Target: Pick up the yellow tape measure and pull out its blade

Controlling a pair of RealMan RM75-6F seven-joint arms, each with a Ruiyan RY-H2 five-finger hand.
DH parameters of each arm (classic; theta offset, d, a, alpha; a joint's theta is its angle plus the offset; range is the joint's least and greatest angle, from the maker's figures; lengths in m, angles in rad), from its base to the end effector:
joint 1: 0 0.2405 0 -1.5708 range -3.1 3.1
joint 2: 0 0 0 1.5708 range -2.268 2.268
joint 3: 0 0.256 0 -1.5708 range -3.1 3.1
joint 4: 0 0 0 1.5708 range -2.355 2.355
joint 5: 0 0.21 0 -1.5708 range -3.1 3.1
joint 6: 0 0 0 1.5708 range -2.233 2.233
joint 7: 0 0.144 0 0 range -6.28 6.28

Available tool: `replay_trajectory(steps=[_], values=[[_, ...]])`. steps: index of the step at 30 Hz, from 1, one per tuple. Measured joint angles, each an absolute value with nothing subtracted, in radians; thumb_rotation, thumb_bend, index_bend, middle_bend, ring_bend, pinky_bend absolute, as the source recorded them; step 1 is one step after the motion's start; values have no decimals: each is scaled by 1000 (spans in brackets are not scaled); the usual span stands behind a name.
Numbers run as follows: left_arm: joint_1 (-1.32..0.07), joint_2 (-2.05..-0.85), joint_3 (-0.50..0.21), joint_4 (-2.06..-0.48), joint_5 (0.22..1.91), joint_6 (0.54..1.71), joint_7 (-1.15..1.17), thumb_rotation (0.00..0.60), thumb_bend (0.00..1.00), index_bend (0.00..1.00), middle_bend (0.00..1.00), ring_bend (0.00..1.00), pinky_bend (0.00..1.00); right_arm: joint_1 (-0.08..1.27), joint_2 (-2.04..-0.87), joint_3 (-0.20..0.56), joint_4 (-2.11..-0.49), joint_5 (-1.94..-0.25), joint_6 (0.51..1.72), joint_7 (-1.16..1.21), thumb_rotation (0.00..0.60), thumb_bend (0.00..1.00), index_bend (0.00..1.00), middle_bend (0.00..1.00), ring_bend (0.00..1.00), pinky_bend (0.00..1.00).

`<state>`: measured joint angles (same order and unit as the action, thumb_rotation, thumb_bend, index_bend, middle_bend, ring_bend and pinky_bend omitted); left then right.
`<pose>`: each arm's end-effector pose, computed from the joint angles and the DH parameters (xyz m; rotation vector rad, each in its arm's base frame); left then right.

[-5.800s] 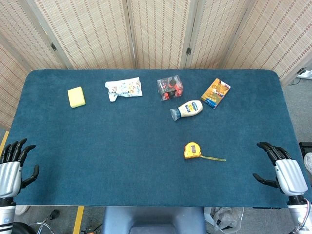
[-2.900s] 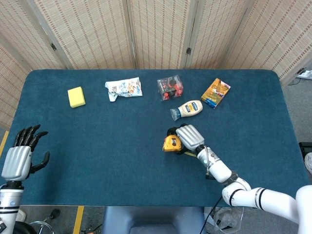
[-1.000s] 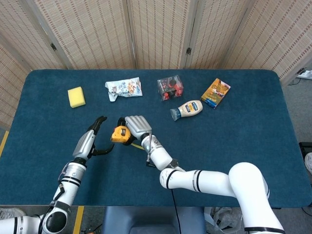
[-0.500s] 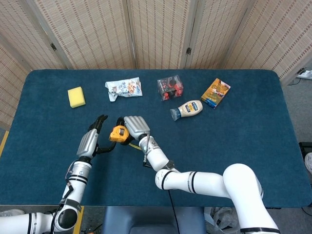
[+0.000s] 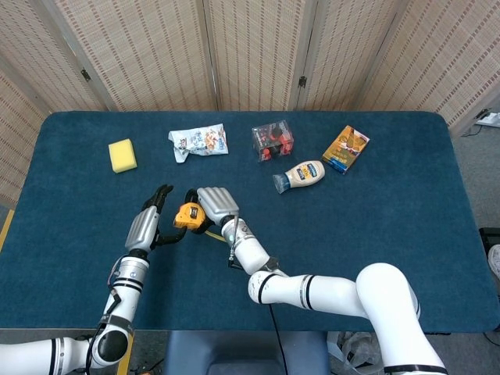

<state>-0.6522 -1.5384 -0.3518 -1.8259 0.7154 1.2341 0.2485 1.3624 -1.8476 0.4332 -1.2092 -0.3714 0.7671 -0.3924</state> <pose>-0.1281 0.3224 0.0225 -1.2542 -1.5361 -1.1762 0.0613 -0.3976 -0.0963 1.8520 -1.4228 1.0693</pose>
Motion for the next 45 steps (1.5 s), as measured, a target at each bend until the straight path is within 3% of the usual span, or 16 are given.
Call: replay_trajectory(steps=[33,45], values=[[-642,-1510,-372,-1808,678,1243,264,577,372,0,0,0,0,1339,-1824,423,-1222,-401,752,-360,600,182,631,562,475,268],[-642,-1497,-384,-1814,657,1233,259,575,459,0,0,0,0,1337,-1815,413,-1231,-401,748,-361,600,182,631,562,474,268]])
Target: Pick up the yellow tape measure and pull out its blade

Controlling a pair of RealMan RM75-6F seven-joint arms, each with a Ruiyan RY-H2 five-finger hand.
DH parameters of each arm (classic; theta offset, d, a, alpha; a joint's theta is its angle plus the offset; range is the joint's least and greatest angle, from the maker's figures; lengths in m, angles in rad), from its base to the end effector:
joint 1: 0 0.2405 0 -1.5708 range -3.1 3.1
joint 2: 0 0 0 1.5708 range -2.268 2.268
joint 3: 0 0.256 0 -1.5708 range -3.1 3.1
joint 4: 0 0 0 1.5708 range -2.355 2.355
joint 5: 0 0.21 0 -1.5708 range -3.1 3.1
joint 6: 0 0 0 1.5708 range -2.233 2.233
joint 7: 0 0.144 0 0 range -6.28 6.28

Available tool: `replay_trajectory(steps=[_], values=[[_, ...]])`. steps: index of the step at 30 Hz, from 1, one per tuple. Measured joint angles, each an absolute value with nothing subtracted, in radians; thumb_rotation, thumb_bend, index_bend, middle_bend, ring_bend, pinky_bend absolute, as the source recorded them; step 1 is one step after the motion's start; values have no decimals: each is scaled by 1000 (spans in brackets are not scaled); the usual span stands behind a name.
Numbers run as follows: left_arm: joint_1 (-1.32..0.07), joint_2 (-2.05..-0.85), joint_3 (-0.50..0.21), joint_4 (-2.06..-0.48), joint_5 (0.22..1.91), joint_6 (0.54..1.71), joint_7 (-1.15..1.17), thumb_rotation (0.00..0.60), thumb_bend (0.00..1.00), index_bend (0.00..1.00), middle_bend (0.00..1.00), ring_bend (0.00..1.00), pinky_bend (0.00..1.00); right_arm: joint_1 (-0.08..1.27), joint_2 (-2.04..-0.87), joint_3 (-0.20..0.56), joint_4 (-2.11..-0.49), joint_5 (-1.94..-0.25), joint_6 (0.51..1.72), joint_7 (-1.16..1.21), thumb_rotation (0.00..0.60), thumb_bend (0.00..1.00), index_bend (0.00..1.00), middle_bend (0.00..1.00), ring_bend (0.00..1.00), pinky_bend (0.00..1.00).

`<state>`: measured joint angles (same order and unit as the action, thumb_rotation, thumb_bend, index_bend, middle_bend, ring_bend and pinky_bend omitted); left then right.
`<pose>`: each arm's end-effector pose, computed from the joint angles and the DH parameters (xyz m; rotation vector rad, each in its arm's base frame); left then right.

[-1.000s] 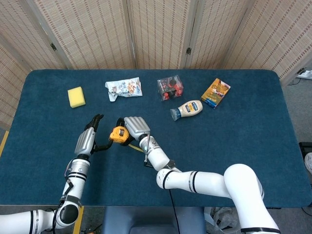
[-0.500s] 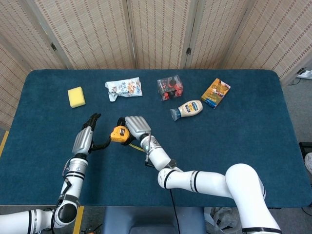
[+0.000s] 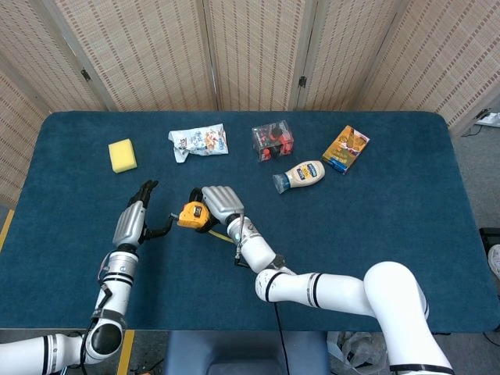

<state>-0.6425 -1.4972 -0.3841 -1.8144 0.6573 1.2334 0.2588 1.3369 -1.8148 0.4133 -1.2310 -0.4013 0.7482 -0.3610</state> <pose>-0.1433 0.3326 0.0383 -1.1844 -1.5217 -1.1398 0.0511 -0.4003 -0.0900 1.8618 -1.4227 1.0677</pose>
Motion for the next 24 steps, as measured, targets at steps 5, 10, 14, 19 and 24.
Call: replay_trajectory(steps=[5,10,14,19,24], values=[[-644,-1489,-386,-1818,646,1224,259,578,474,83,0,0,0,1338,-1813,413,-1232,-399,749,-361,600,182,631,562,475,268],[-645,-1479,-386,-1821,635,1208,255,579,506,209,0,0,0,1339,-1810,413,-1234,-398,750,-361,600,182,632,562,475,268],[-646,-1473,-388,-1819,629,1199,247,579,569,323,0,0,0,1339,-1806,411,-1235,-394,750,-363,600,183,631,562,475,268],[-647,-1471,-388,-1820,630,1196,239,578,594,412,0,0,0,1340,-1804,409,-1236,-391,751,-365,600,182,631,562,475,268],[-648,-1469,-387,-1820,628,1195,233,581,618,517,0,0,0,1340,-1800,410,-1240,-390,753,-364,600,183,631,562,474,268]])
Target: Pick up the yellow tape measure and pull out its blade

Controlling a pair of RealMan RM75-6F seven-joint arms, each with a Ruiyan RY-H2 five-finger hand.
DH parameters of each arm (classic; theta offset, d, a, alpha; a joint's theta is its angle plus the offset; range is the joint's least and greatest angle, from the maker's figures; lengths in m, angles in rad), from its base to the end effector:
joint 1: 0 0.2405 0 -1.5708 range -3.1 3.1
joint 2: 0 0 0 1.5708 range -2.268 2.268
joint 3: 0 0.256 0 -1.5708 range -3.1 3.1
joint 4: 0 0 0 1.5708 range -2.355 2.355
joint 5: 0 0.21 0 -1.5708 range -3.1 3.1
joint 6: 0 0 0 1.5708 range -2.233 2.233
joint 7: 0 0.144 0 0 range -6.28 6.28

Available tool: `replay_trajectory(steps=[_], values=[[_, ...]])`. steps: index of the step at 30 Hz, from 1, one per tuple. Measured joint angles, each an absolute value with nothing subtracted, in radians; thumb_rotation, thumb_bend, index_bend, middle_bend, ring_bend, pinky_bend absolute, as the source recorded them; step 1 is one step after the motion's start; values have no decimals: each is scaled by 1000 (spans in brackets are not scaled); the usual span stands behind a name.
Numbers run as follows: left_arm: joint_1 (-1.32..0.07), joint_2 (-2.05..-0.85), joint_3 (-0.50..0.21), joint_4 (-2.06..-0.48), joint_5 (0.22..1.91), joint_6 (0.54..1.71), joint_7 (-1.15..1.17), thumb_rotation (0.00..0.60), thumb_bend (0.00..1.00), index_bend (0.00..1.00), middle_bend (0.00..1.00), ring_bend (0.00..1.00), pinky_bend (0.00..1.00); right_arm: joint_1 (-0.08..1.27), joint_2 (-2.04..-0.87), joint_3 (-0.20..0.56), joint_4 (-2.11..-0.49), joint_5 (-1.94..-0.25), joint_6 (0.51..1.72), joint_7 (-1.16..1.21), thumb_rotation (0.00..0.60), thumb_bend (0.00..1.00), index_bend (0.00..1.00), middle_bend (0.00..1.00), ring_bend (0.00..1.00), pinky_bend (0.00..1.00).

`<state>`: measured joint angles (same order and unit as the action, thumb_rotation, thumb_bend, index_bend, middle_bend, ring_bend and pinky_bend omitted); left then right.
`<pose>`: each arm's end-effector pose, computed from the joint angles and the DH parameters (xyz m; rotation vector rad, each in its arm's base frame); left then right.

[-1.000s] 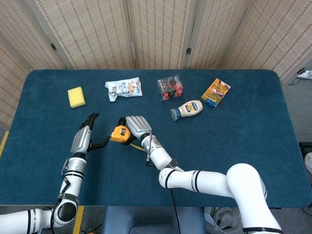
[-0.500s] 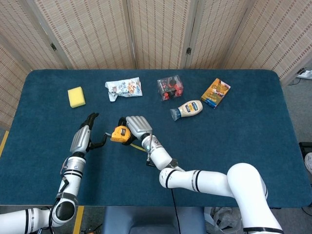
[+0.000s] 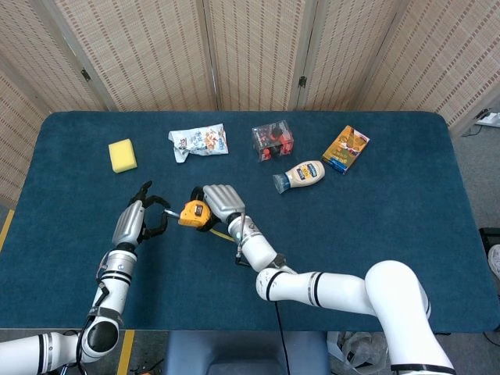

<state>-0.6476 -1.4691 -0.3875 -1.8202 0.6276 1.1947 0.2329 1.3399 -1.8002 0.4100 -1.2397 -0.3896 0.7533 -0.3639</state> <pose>-0.1456 0.3348 0.0408 -1.1842 -1.5620 -1.1320 0.0505 -0.4026 -0.0857 1.8542 -1.4178 1.0661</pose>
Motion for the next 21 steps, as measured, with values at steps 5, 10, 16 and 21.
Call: replay_trajectory(steps=[5,10,16,21], values=[[-646,-1467,-388,-1818,628,1193,221,578,642,596,2,0,0,1340,-1794,409,-1244,-384,753,-367,600,182,631,562,474,268],[-643,-1467,-385,-1813,639,1193,209,579,656,624,15,0,0,1341,-1786,406,-1247,-375,751,-372,600,182,631,562,473,268],[-639,-1466,-382,-1811,654,1198,199,577,679,642,31,0,0,1339,-1773,400,-1257,-367,748,-377,600,183,631,562,474,268],[-630,-1458,-380,-1801,659,1196,186,580,682,643,31,0,0,1329,-1749,390,-1274,-370,749,-378,600,182,631,562,474,269]])
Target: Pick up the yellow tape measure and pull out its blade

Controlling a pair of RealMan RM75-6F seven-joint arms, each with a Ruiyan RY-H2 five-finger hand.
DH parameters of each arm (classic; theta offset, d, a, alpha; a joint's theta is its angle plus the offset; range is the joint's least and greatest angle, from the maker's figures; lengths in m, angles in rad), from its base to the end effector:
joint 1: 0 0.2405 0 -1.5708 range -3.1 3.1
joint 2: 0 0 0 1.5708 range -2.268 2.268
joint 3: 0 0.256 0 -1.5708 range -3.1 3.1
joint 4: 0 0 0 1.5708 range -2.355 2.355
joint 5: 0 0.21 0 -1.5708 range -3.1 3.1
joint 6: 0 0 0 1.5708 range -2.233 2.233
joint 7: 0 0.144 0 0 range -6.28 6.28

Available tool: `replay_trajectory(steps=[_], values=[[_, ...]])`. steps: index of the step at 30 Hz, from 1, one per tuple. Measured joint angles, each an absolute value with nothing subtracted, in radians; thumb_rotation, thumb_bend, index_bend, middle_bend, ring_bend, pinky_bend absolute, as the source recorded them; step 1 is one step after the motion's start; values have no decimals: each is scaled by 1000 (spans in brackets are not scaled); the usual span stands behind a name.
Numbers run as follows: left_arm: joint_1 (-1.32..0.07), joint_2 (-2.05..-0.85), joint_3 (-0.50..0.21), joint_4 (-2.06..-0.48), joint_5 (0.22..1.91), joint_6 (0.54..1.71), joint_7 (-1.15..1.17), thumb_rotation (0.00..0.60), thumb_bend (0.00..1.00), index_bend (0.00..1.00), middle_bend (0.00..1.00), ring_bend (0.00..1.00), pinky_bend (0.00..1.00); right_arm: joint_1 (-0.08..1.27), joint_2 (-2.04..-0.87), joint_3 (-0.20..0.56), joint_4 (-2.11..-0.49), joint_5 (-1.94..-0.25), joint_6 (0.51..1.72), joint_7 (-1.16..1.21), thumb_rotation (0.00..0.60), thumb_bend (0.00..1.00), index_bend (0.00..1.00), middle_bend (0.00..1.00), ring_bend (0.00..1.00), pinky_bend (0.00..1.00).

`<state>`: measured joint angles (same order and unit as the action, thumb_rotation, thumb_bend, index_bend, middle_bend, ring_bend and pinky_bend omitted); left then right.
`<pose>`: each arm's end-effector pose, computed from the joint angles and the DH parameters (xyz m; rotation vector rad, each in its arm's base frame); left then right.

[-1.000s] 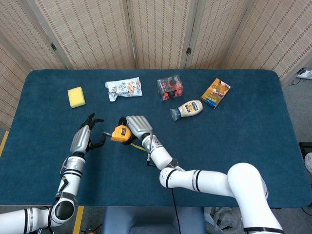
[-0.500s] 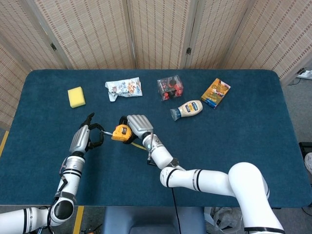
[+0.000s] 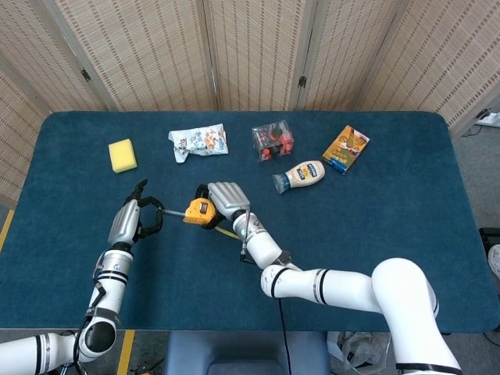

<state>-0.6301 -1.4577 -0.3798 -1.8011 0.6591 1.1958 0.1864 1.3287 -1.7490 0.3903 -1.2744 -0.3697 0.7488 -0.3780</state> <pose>-0.1550 0.3359 0.0461 -1.1552 -1.5524 -1.1541 0.0409 -0.4077 -0.0738 1.8538 -1.3986 1.0381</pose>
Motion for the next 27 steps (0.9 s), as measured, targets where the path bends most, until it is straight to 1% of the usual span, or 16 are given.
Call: replay_trajectory(steps=[14,27], values=[[-583,-1410,-368,-1775,703,1191,129,578,683,641,31,0,0,1244,-1606,332,-1399,-432,753,-363,600,183,632,562,484,268],[-540,-1377,-353,-1724,784,1180,52,578,685,641,31,0,0,1104,-1456,273,-1526,-615,791,-282,600,183,634,562,483,268]])
